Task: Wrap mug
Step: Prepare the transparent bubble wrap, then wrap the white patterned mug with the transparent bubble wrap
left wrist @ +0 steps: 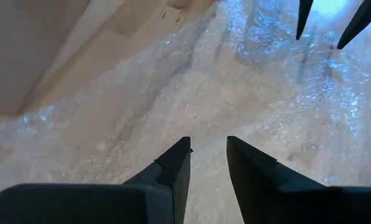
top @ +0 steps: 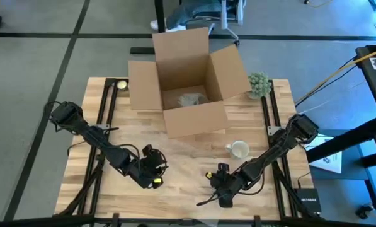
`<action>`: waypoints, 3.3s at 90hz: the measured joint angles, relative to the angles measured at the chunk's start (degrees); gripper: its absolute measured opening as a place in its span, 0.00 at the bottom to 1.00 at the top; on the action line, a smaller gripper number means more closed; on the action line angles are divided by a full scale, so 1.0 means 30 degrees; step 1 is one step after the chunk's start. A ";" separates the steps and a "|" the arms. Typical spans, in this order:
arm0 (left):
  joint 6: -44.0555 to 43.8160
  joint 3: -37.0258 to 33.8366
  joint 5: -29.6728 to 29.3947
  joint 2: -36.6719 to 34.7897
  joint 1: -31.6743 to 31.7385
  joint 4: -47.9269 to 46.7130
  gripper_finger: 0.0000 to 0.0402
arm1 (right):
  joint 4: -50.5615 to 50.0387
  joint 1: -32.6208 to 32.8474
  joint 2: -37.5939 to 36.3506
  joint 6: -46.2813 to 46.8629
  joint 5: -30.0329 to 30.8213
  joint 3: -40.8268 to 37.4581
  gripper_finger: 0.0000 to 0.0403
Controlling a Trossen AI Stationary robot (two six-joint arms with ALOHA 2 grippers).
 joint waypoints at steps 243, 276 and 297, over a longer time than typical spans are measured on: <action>0.3455 0.0678 0.6446 0.7236 0.4014 0.8798 0.22 | -1.2180 0.0544 -0.6184 0.0954 0.6187 0.1453 0.01; 0.6809 0.4674 0.6741 0.8820 0.5595 0.8539 0.22 | -1.2137 0.0551 -0.6198 0.0972 0.6842 0.1453 0.01; 0.6507 0.5927 0.6608 0.6206 0.4079 0.3549 0.22 | -1.1847 0.0799 -0.6315 0.0966 0.6457 0.2129 0.01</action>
